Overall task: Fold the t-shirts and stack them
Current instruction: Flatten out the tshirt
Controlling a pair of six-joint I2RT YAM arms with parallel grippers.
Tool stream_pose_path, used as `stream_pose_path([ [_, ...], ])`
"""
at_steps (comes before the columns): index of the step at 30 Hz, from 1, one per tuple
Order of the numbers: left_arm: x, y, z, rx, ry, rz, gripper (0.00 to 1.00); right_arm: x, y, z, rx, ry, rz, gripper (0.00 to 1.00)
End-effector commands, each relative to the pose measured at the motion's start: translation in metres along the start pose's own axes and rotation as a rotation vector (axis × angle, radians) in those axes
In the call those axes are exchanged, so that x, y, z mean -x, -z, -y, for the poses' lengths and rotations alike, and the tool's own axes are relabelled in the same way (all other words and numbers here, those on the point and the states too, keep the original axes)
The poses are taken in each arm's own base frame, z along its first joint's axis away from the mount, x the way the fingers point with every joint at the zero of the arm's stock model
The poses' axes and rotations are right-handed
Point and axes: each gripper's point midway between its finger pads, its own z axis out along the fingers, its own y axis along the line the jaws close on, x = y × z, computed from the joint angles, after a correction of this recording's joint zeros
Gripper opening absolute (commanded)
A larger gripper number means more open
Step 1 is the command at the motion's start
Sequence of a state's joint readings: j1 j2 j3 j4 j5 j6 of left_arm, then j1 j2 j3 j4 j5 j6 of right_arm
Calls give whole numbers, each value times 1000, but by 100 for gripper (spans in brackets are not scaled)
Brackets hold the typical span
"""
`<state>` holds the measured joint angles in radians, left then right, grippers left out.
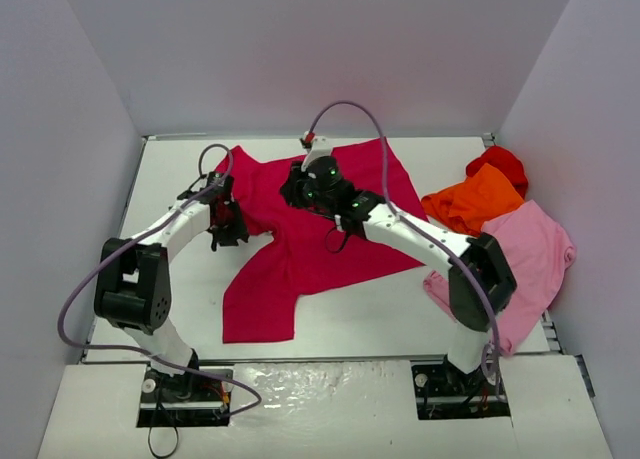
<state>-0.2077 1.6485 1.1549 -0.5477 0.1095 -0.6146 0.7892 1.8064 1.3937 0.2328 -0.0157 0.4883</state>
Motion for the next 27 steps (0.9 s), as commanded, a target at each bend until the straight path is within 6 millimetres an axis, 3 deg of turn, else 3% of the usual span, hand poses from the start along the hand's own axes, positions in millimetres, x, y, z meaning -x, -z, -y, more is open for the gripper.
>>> stream_pose_path([
  [1,31,-12,36,-133,47,58,27,46,18,14,-45,22,102,0],
  [4,32,-28,43,-132,43,43,27,34,10,31,-71,28,63,0],
  [7,40,-35,44,-110,31,60,27,10,-3,41,-77,37,-1,0],
  [11,50,-32,39,-56,13,100,28,-21,-22,50,-72,54,-84,0],
  [16,60,-28,33,-28,5,156,36,-52,-43,60,-67,62,-165,0],
  [27,54,-51,31,-19,15,128,36,-91,-55,79,-95,64,-241,0],
])
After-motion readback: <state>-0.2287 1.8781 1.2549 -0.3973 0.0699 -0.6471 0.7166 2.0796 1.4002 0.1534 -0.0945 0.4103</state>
